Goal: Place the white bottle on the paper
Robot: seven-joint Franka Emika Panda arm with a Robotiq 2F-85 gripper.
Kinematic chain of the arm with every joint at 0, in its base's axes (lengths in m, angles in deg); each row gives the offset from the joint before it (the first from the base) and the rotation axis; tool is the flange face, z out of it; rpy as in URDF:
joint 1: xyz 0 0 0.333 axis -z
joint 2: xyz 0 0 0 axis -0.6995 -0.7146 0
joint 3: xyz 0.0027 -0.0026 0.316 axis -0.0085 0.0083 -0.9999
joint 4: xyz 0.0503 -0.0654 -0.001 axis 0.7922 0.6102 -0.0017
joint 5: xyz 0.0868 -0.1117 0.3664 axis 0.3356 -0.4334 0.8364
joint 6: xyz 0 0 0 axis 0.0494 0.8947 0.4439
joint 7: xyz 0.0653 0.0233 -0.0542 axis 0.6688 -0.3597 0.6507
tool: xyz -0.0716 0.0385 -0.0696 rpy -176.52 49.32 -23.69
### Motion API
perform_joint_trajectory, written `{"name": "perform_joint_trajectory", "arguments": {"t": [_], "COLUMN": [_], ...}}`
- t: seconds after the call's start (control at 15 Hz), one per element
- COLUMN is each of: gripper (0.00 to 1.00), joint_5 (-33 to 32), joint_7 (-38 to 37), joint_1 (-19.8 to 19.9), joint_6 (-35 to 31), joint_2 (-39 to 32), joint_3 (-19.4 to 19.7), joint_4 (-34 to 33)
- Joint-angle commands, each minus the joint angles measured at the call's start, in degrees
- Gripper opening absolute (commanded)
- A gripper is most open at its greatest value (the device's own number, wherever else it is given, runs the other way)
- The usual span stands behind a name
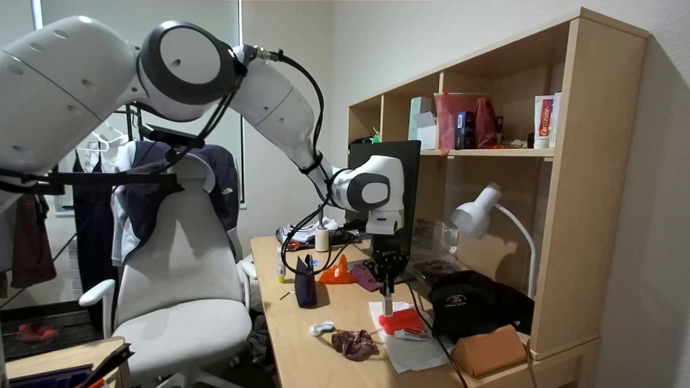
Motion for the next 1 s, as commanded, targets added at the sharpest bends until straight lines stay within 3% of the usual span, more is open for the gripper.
{"name": "perform_joint_trajectory", "arguments": {"t": [0.0,0.47,0.93], "gripper": [0.12,0.12,0.12], "joint_5": [1.1,4.0,4.9], "joint_7": [-0.1,0.3,0.3], "joint_1": [4.2,10.5,11.4], "joint_6": [1.0,0.6,0.2], "joint_2": [1.5,-0.4,-3.1], "joint_3": [-1.0,-1.4,-2.1], "joint_4": [0.5,0.0,-0.7]}}
